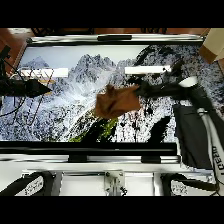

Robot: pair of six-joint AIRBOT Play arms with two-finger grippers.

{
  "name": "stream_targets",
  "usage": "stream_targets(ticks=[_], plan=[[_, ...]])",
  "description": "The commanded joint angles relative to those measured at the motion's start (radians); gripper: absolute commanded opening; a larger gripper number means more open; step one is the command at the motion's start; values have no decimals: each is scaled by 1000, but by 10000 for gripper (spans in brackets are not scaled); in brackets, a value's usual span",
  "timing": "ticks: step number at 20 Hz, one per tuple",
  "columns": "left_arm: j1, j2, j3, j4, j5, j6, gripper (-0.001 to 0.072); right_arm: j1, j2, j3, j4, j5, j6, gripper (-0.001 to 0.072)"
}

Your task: Fold the shirts.

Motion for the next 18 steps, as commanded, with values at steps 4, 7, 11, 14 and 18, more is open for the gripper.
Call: stream_targets(ticks=[4,7,11,14,18], plan=[[1,0,0,0,0,0,33,-325,87,331,-343,143,260,57],[1,0,0,0,0,0,32,-477,89,389,-394,241,304,57],[1,0,0,0,-2,0,33,-626,119,392,-468,284,309,57],[1,0,0,0,-6,0,32,-692,157,392,-526,348,322,57],[1,0,0,0,-6,1,33,-742,227,392,-684,524,331,57]])
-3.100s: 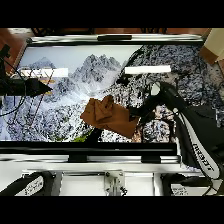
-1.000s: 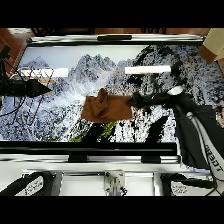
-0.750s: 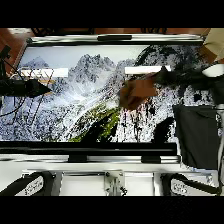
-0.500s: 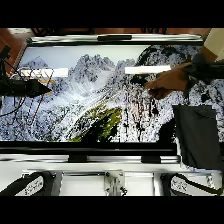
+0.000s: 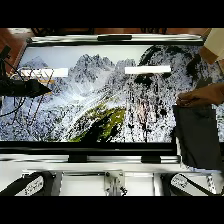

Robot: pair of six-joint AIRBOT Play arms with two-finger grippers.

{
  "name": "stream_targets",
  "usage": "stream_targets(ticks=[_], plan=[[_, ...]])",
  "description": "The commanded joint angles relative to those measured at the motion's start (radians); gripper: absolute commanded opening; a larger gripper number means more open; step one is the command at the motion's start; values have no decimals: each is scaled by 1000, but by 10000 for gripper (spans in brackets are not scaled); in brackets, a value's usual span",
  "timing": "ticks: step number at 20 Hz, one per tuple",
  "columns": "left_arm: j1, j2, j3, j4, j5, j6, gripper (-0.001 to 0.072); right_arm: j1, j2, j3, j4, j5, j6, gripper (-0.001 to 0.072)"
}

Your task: Fold the shirts.

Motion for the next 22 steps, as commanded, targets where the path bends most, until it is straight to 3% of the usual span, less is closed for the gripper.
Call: stream_targets(ticks=[1,5,8,14,15,16,17,20,22], plan=[[1,0,0,0,-1,2,33,-47,61,2,-208,176,18,57],[1,-1,0,0,2,23,32,-47,74,0,-456,396,-9,58],[0,-1,0,0,36,22,32,-47,136,-106,-525,393,-19,57],[0,-2,-1,0,63,22,33,-47,246,-563,-703,359,-32,62],[0,-2,-1,0,63,22,33,-47,245,-605,-735,319,-31,177],[0,-2,-1,0,62,22,33,-47,245,-627,-746,269,-32,526],[0,-2,-1,0,62,22,32,-47,245,-624,-743,226,-36,659],[0,-2,1,8,61,22,30,-8,245,-510,-731,103,-37,655],[-35,-6,26,154,53,-13,29,94,245,-370,-735,-10,-45,638]])
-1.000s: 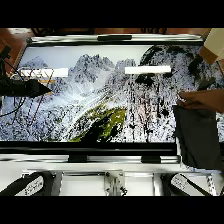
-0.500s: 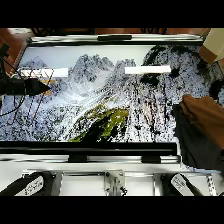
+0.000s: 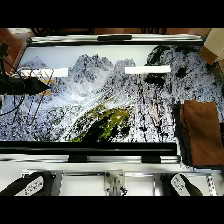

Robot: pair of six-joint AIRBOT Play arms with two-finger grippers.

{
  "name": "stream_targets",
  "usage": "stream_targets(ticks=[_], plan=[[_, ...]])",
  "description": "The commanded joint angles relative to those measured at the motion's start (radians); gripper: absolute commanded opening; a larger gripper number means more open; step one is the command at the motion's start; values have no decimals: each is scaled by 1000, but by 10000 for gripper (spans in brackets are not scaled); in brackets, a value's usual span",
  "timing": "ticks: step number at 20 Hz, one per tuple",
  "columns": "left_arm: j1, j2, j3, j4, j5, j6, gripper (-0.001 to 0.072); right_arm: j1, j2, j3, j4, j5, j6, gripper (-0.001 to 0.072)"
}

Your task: Fold the shirts.

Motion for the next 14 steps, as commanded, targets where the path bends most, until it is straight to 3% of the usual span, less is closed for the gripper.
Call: stream_targets(ticks=[1,4,6,7,8,9,10,14], plan=[[-69,-16,47,292,-26,-97,29,154,3,166,-14,-205,-1,637],[-259,-111,142,822,-127,-327,28,482,-24,236,6,-321,117,637],[-350,-198,169,865,-214,-350,31,688,-90,236,107,-334,188,637],[-385,-230,166,859,-231,-391,66,774,-143,236,175,-317,199,637],[-415,-255,157,848,-244,-444,276,830,-195,236,241,-283,200,638],[-438,-263,142,827,-246,-463,553,869,-246,236,313,-235,200,638],[-457,-256,119,804,-229,-465,683,889,-286,236,378,-191,198,638],[-495,-143,-36,724,-66,-501,681,898,-315,236,478,-177,194,638]])
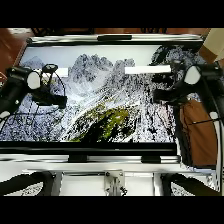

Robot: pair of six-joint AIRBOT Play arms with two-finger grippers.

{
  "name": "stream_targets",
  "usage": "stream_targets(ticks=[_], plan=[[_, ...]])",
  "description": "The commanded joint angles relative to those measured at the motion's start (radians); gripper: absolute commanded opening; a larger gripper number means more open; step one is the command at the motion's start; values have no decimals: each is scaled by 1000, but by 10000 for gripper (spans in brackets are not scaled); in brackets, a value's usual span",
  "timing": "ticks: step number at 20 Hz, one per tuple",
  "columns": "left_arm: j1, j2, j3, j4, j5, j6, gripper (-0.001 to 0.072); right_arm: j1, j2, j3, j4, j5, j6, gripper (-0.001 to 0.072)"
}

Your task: Fold the shirts.

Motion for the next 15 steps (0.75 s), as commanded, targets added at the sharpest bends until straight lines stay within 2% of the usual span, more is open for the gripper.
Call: stream_targets(ticks=[1,5,15], plan=[[-37,84,-125,-45,118,-60,681,45,-35,4,115,23,9,638],[-28,154,-155,-40,127,-55,681,45,-36,4,116,23,9,638],[-29,156,-156,-45,92,-56,680,45,-36,4,116,23,9,638]])
